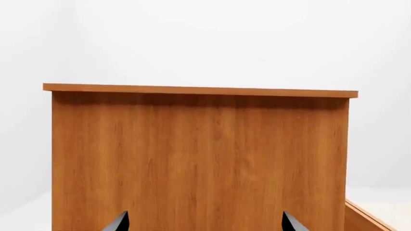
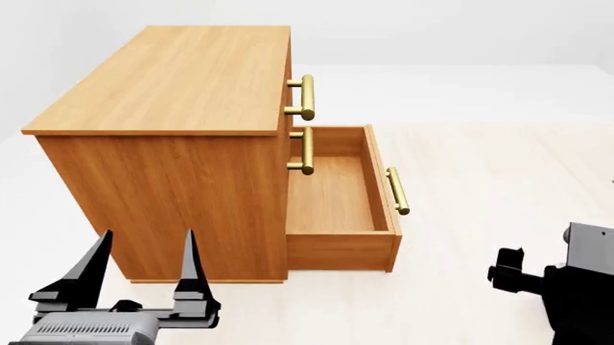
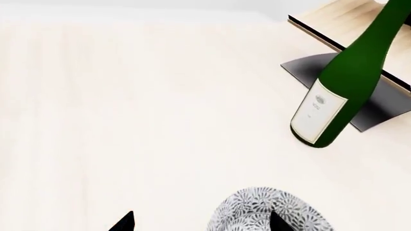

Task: Put the bowl on top of the cabinet.

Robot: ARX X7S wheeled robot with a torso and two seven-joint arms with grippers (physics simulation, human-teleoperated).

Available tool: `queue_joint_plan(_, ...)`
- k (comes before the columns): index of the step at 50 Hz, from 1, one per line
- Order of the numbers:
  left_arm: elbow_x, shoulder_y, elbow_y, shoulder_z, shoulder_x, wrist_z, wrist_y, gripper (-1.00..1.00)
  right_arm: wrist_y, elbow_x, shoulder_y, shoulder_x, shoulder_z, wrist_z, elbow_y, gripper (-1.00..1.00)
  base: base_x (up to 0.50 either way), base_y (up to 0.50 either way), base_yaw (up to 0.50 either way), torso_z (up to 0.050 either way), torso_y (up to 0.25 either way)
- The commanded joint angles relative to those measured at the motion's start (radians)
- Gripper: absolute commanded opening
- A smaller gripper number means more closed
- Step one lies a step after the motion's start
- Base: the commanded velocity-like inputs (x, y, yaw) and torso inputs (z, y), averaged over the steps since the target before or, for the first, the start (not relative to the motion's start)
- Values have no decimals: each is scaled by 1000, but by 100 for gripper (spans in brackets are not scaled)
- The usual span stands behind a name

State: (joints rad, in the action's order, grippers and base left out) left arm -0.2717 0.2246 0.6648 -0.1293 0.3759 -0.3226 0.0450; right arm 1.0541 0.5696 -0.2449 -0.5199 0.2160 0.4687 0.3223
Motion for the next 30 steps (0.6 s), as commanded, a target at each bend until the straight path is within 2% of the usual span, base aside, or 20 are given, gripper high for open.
queue_joint_plan(1,-3,-3,-4,-2,3,-2,-1,100,12,2,-16,4,-3,4,-40,100,0,0,0,0,0)
queue_joint_plan(30,-4,1,-3,-6,10,-12,-9,100,14,-33,-24,5,-56,18,-130,100,0,0,0,0,0)
